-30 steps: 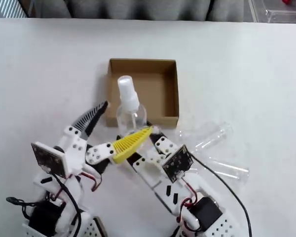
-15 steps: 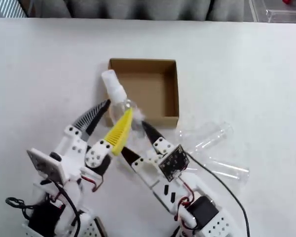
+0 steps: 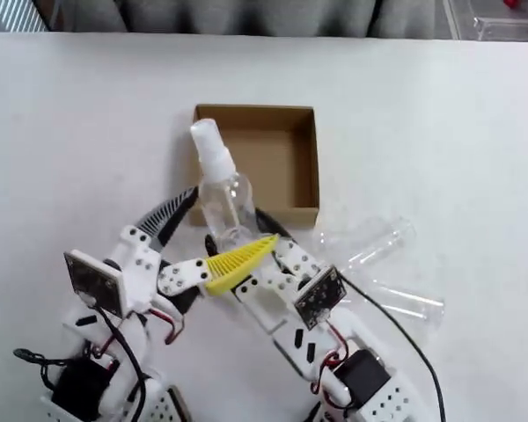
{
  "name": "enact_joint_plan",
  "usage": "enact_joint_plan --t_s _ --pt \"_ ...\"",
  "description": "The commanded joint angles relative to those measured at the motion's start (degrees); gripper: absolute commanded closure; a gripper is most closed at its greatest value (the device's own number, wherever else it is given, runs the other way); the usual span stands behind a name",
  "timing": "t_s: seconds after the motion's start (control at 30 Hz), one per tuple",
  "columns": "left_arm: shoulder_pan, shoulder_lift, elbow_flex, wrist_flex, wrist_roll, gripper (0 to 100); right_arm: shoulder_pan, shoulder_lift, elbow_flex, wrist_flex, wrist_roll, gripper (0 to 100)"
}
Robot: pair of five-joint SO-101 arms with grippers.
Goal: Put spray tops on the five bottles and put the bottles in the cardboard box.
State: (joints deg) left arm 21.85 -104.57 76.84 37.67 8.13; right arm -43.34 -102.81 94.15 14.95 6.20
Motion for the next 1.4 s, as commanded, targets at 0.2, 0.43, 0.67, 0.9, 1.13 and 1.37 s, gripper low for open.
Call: enact_joint_plan --t_s 0.2,0.43,0.67,0.9,1.13,1.37 --pt "0.5 -0.2 -3.9 -0.4 0.4 65 0.5 -0.6 2.0 -5.0 0.7 98.2" --pt "0.5 1.5 -4.9 -3.7 0.4 65 0.5 -0.6 2.2 -4.9 0.7 98.2" --pt "0.8 13.6 -14.2 -1.1 0.5 65 0.7 -0.6 2.6 -4.9 0.7 98.2" --pt "0.9 14.5 -14.5 -0.6 0.4 65 0.7 -0.6 2.6 -4.9 0.7 98.2" --pt "1.0 14.5 -14.5 -0.7 0.6 65 0.7 -0.6 2.6 -4.9 0.7 98.2" --pt "2.2 14.5 -14.5 -2.7 0.4 80 0.7 -0.6 2.6 -4.9 0.7 98.2"
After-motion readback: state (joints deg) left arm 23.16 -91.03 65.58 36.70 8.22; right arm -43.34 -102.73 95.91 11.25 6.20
